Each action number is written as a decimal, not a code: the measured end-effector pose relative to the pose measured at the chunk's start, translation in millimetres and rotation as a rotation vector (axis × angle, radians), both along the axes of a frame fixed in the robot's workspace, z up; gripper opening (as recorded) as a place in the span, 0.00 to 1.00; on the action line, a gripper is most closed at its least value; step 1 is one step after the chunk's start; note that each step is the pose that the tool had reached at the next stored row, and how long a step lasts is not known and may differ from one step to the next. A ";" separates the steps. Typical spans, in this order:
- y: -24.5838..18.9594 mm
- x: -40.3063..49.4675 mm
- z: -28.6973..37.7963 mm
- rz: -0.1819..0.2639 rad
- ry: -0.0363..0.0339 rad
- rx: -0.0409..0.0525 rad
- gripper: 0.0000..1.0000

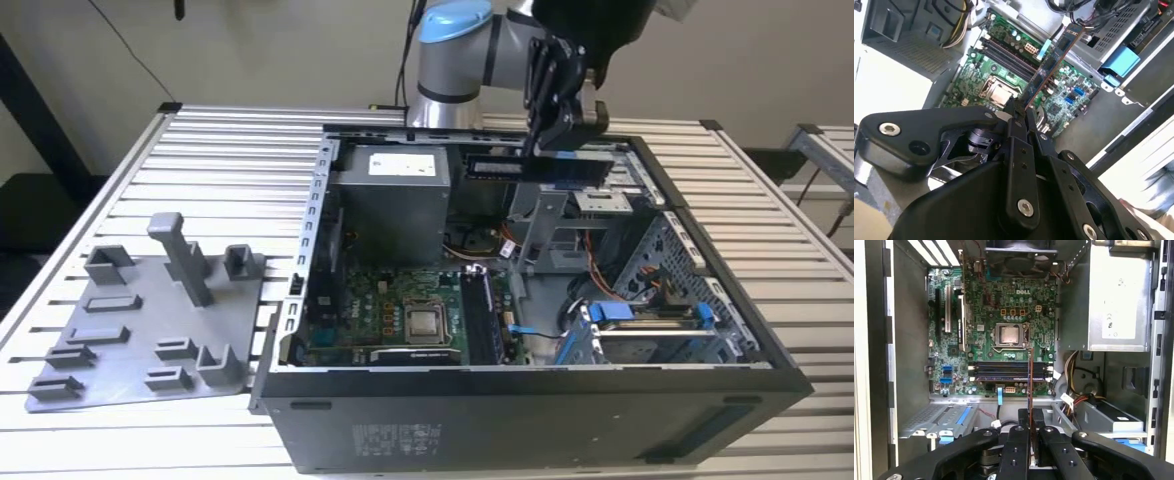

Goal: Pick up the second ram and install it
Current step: 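Insert the second ram into the second slot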

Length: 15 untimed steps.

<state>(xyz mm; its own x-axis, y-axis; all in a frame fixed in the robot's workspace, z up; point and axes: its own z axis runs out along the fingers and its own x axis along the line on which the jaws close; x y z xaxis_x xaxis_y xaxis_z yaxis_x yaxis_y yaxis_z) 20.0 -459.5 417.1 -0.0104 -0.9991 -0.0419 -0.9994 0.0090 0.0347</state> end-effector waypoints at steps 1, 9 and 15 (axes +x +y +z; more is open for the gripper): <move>1.4 0.0 0.0 0.000 0.0000 0.0000 0.14; 6.0 -0.1 -0.3 0.000 0.0000 0.0001 0.14; 6.2 -0.1 -0.3 -0.001 0.0001 0.0000 0.14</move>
<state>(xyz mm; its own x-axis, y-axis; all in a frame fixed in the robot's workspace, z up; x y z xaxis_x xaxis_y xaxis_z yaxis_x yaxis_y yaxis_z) 19.9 -453.4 416.7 -0.0112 -0.9991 -0.0419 -0.9993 0.0098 0.0348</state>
